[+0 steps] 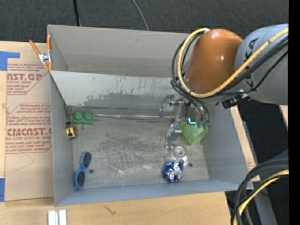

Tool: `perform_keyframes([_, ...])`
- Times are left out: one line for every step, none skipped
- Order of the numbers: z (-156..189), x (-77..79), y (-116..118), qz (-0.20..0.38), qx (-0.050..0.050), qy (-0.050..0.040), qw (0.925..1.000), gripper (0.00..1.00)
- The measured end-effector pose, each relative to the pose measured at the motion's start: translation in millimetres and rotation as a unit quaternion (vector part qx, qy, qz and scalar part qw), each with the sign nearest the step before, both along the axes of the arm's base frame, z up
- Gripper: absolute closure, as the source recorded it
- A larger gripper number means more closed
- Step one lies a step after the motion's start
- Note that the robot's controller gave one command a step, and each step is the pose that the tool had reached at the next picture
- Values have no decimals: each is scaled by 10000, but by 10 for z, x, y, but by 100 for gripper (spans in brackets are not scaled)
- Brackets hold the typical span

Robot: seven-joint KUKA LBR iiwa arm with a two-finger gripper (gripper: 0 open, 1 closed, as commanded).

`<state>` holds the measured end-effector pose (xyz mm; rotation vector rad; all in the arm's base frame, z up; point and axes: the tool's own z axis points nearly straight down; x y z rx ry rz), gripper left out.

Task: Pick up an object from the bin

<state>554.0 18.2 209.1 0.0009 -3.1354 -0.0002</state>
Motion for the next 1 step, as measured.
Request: perform_keyframes([-1340,-556,-244,1337,23,-63,9910,0])
